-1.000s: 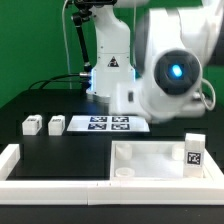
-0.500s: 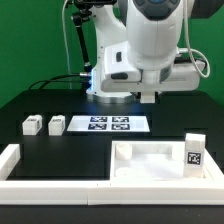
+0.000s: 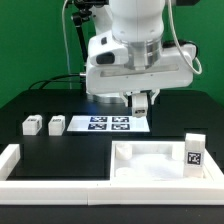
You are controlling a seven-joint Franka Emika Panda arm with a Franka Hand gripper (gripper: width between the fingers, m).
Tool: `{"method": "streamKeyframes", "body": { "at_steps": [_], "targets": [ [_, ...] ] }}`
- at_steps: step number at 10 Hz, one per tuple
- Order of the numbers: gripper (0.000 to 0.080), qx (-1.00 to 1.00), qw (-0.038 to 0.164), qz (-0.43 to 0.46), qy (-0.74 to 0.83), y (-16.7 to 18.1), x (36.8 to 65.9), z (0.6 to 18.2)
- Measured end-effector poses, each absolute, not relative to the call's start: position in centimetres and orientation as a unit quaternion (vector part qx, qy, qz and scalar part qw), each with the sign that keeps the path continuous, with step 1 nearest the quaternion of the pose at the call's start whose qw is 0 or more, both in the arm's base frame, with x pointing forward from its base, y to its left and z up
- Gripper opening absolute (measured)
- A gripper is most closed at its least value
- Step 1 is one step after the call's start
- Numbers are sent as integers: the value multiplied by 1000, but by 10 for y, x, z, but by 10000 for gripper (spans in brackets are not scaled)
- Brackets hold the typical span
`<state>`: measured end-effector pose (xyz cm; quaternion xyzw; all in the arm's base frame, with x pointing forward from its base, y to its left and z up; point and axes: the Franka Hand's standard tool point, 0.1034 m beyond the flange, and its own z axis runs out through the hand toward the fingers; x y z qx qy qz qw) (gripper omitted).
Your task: Assemble square table
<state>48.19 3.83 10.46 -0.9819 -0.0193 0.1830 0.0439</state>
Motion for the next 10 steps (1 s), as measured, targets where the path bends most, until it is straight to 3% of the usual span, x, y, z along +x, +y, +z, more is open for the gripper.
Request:
{"method": "streamKeyframes", "body": {
  "at_steps": [2,7,10],
  "targets": [
    [291,-991,44,126,-25,37,508,124],
    [291,-997,11,-72,-28,21,520,113],
    [291,-987,-13,-153,-53,-10,576,135]
  ]
}}
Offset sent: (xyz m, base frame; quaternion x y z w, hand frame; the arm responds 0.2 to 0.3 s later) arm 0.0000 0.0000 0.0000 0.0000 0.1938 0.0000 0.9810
